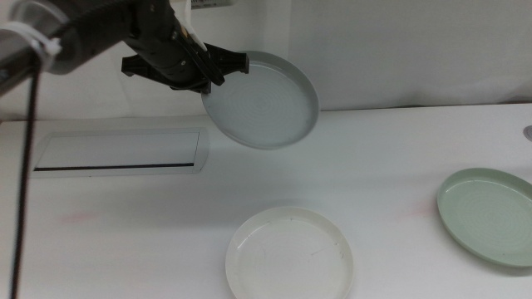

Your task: Stack the three bowls on top of each other.

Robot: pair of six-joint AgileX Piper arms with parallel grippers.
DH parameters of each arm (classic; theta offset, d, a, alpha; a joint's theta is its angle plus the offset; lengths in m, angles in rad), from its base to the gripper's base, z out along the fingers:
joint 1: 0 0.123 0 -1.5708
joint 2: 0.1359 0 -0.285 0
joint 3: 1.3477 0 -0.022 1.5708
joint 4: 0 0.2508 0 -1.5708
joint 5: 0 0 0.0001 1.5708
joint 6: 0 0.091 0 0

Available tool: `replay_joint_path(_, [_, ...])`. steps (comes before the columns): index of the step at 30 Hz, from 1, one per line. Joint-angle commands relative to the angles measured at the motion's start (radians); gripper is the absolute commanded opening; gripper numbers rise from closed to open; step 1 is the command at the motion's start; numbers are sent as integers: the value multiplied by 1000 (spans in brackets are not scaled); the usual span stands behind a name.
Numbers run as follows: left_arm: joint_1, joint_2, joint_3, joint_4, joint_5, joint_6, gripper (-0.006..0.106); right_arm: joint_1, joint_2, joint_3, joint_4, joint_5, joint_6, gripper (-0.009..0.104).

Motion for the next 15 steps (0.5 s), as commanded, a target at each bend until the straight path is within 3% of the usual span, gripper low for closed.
replay_joint_path(1, [-16,-52,39,-55,16,54,-3,-9,-32,40,-7,-8,-6,103])
replay_joint_path(15, [-177,-333,632,-48,-262,-36,-3,-9,-32,40,-7,-8,-6,103])
